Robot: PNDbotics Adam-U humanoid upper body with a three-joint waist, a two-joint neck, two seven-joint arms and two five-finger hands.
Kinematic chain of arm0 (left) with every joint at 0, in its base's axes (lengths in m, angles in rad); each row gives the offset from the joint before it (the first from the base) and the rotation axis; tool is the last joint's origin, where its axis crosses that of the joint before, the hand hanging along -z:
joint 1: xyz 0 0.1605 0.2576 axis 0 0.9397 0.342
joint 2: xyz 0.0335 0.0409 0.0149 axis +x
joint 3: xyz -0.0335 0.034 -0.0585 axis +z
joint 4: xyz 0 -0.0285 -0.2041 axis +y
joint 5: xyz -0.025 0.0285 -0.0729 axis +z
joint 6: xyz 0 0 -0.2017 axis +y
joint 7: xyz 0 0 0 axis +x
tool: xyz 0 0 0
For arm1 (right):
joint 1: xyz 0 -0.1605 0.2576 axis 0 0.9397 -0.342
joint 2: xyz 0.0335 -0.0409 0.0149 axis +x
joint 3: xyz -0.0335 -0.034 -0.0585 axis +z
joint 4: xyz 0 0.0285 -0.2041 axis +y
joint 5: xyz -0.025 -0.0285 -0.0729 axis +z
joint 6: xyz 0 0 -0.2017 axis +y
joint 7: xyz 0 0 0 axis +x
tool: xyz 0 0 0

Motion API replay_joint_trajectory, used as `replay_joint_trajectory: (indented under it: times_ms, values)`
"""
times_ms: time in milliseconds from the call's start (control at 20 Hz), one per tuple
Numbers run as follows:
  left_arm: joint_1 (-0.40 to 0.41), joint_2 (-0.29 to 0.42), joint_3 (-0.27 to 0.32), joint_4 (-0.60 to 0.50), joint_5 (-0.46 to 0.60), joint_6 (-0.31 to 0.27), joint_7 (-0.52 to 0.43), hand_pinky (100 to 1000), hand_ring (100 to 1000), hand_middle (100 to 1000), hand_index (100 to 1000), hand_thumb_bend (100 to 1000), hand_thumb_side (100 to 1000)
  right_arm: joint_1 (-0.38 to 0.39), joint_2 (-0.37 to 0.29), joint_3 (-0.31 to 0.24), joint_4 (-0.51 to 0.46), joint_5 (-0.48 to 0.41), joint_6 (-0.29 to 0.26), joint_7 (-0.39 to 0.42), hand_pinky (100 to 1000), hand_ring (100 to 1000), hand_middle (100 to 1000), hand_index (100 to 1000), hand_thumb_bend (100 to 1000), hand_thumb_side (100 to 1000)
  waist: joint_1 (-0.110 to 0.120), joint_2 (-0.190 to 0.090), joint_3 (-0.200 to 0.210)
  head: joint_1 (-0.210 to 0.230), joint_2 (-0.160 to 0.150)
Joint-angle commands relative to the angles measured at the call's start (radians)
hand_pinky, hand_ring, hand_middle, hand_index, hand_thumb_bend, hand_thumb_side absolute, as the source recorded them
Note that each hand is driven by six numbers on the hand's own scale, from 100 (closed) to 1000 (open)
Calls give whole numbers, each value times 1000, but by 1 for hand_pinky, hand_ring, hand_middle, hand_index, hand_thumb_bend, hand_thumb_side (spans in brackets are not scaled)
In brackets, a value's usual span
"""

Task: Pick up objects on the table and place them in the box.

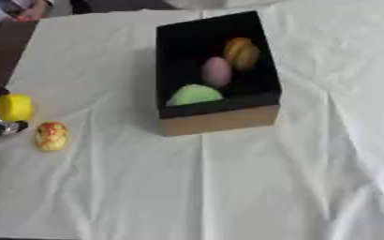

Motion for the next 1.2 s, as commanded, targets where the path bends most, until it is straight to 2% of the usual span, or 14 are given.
replay_joint_trajectory:
  times_ms: [50, 100, 250, 450, 700, 950, 1050, 1100, 1150, 1200]
  values:
    - [-14, 23, 15, -3, 9, -2, 17, 733, 814, 762, 855, 421, 292, -6, -19, -13, -11, -4, -2, -4, 841, 849, 775, 861, 100, 510, 7, -8, 2, 4, -15]
    - [-14, 22, 15, -3, 10, 0, 23, 730, 810, 760, 853, 410, 291, -6, -19, -13, -11, -4, -2, -4, 841, 849, 775, 861, 100, 510, 7, -8, 2, 5, -15]
    - [-16, 18, 11, -3, 5, 3, 44, 676, 749, 726, 820, 247, 331, -3, -17, -13, -11, -5, -3, -4, 842, 850, 775, 861, 100, 514, 7, -8, 1, 5, -16]
    - [-17, 19, 5, -6, -61, 0, 61, 643, 713, 715, 809, 100, 332, -1, -15, -14, -11, -8, -4, -5, 842, 849, 774, 861, 100, 518, 7, -10, 1, 5, -17]
    - [-20, 17, 3, -11, -178, 2, 85, 597, 680, 707, 801, 100, 300, 2, -13, -15, -11, -14, -5, -8, 842, 848, 772, 861, 100, 536, 7, -13, 0, 6, -19]
    - [-17, 18, 4, -37, -224, -16, 88, 566, 659, 690, 789, 100, 276, 7, -12, -18, -11, -17, -6, -10, 842, 847, 770, 861, 100, 553, 7, -17, -1, 4, -20]
    - [-17, 14, 6, -49, -219, -20, 87, 588, 679, 708, 805, 120, 207, 9, -11, -18, -11, -18, -5, -11, 842, 847, 769, 861, 100, 554, 7, -18, 0, 4, -20]
    - [-16, 11, 6, -50, -200, -19, 81, 611, 700, 731, 823, 200, 206, 9, -11, -18, -11, -18, -4, -11, 842, 847, 769, 861, 100, 555, 7, -19, 0, 4, -20]
    - [-15, 9, 6, -51, -173, -20, 70, 659, 739, 771, 864, 376, 261, 10, -10, -17, -11, -17, -4, -10, 842, 847, 769, 861, 100, 557, 7, -19, -1, 4, -20]
    - [-15, 8, 7, -50, -142, -21, 58, 670, 747, 779, 872, 415, 274, 12, -10, -17, -11, -17, -4, -10, 842, 847, 769, 861, 100, 557, 8, -19, 0, 4, -21]
